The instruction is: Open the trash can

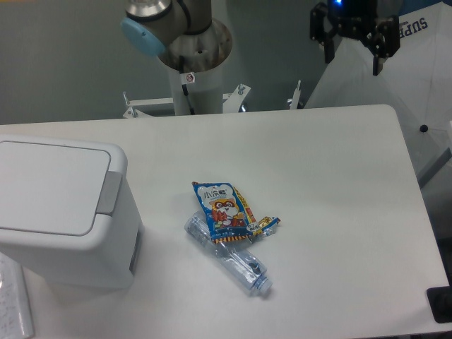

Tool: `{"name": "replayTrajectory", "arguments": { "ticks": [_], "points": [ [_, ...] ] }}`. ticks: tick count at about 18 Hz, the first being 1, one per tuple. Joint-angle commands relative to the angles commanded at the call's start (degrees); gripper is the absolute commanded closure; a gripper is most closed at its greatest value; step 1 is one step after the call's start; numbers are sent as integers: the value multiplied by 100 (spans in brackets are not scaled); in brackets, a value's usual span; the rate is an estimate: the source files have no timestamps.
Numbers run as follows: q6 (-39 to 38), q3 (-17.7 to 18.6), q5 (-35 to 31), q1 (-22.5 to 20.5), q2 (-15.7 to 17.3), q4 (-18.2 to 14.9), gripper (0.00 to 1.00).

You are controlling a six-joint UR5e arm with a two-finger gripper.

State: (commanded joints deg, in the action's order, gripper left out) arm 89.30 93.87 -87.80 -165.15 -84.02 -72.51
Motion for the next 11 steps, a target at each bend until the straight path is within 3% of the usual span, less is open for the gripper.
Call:
{"name": "replayTrajectory", "arguments": {
  "ticks": [3,7,11],
  "points": [
    [-78,0,9,0,-9,0,0],
    [-1053,26,297,9,0,0,0],
    [-1169,53,624,9,0,35,0]
  ]
}}
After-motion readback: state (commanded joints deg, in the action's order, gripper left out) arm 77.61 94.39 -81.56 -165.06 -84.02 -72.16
